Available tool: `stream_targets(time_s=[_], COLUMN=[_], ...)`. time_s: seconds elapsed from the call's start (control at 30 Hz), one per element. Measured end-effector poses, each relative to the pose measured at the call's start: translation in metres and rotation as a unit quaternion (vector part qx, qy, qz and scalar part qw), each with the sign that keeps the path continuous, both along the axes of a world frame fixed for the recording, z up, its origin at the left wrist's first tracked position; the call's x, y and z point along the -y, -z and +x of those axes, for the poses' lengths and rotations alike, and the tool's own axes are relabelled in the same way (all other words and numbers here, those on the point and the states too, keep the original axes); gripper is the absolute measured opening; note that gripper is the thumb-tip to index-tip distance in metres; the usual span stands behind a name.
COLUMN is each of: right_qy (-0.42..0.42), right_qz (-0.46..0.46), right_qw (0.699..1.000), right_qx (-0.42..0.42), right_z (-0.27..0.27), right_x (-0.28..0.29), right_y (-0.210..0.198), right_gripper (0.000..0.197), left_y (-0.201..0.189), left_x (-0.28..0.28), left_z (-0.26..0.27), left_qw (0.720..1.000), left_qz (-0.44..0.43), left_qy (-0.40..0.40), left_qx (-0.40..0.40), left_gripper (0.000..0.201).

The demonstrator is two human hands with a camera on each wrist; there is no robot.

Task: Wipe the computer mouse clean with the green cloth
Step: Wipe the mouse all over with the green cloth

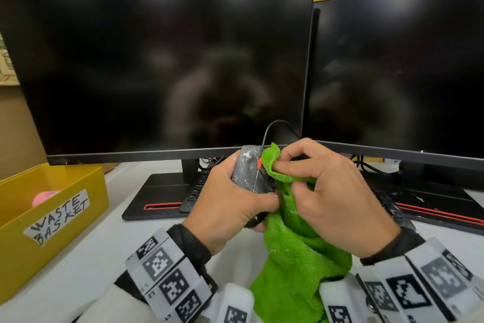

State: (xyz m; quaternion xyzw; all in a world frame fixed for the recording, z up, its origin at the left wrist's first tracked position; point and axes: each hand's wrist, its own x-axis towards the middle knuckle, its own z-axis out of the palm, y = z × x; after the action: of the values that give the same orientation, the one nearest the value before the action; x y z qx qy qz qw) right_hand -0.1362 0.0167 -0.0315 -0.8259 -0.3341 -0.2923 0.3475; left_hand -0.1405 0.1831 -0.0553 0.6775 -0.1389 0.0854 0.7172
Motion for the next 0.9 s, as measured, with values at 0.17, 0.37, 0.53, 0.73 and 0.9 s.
stream_targets(time_s=[0.17,0.37,0.53,0.73,0.9], right_qy=[0.010,0.031,0.034,-0.003,-0.042], right_qz=[0.021,0.034,0.123,0.133,0.148], right_qw=[1.000,0.998,0.991,0.989,0.984], right_qx=[0.005,-0.032,-0.042,-0.071,-0.094], right_z=[0.003,0.006,0.010,0.009,0.001], right_x=[-0.002,0.006,0.016,0.007,-0.003], right_y=[-0.004,-0.001,0.000,0.003,0.003], right_gripper=[0.032,0.039,0.038,0.016,0.029], left_y=[0.001,0.000,-0.007,-0.009,-0.008], left_x=[0.002,-0.004,-0.005,-0.002,0.006], left_z=[-0.001,0.002,0.003,0.004,0.000], left_qw=[1.000,1.000,0.997,0.988,0.987], left_qz=[0.010,0.017,-0.043,-0.093,-0.091], left_qy=[-0.001,-0.006,0.005,-0.023,-0.045], left_qx=[0.005,-0.016,-0.063,-0.122,-0.127], left_gripper=[0.050,0.046,0.056,0.075,0.061])
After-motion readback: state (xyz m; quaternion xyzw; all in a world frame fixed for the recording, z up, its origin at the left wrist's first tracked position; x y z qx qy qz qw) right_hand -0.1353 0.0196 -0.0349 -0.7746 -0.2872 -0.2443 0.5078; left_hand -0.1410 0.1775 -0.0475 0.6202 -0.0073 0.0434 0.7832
